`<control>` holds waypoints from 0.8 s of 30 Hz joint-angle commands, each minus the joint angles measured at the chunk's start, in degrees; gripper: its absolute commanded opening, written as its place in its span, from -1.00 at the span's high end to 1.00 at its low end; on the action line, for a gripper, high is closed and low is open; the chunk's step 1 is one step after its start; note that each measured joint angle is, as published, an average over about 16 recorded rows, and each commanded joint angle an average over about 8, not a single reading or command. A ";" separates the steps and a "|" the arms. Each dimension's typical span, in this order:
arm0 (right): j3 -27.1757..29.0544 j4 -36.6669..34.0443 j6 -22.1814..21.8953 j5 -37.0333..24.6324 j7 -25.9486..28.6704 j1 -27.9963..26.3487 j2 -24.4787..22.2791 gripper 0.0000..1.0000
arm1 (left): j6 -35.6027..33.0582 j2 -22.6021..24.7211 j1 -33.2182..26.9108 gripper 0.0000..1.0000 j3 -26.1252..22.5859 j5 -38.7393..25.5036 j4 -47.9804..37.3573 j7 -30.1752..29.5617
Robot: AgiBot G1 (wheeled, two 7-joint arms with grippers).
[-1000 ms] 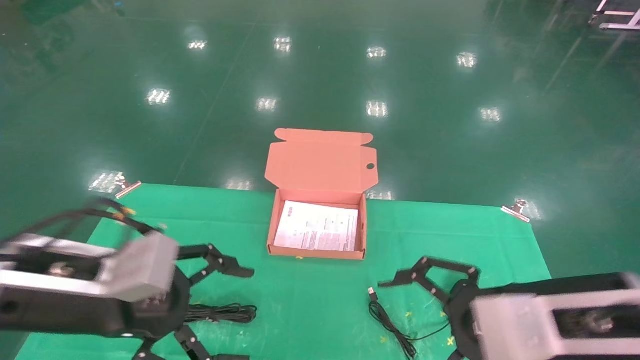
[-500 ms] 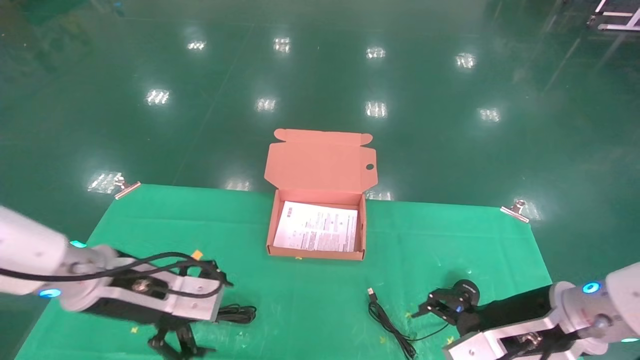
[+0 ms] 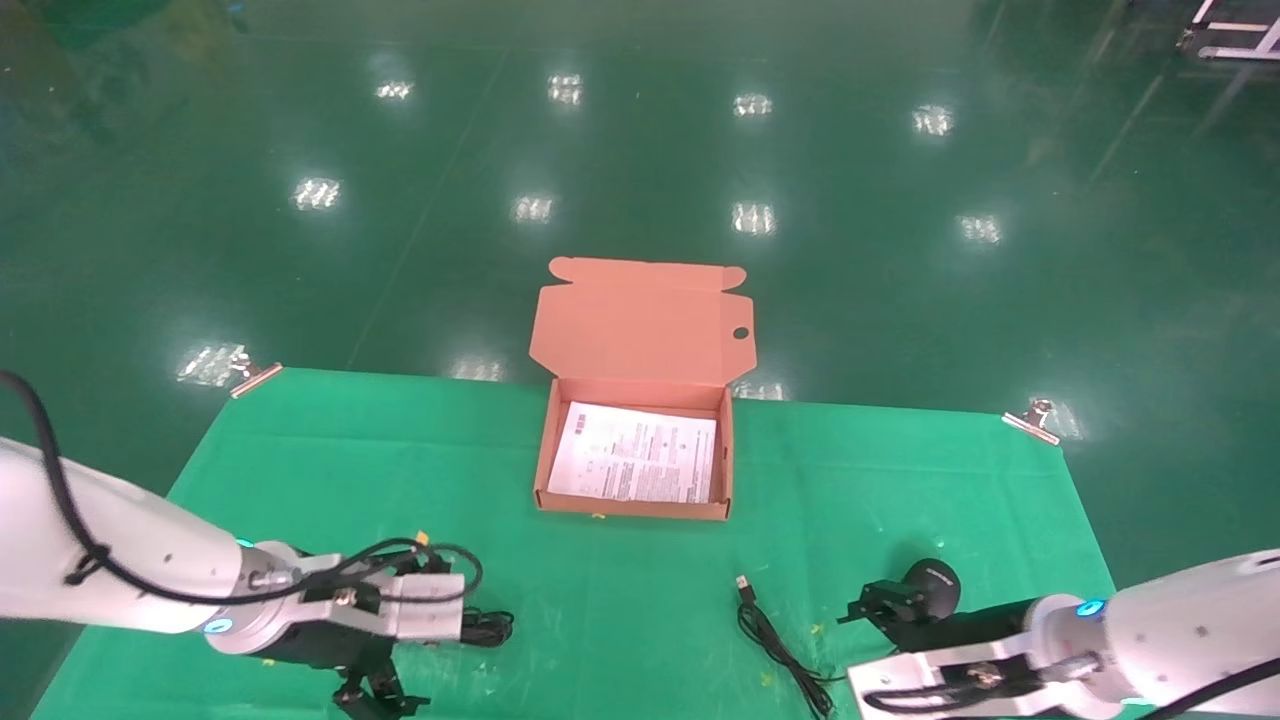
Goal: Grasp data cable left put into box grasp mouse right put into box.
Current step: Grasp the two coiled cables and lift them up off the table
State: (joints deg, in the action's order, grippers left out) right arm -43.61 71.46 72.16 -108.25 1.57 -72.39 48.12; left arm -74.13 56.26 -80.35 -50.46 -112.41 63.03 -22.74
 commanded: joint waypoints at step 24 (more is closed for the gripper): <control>0.18 -27.11 -10.24 -1.89 4.45 -1.31 14.37 0.70 | 11.06 9.14 -3.08 0.59 0.99 0.64 -30.49 12.90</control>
State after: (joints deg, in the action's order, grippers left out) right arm -43.43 45.04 62.19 -110.16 6.33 -73.71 62.17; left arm -63.26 65.31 -83.39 -49.51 -111.82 33.07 -10.30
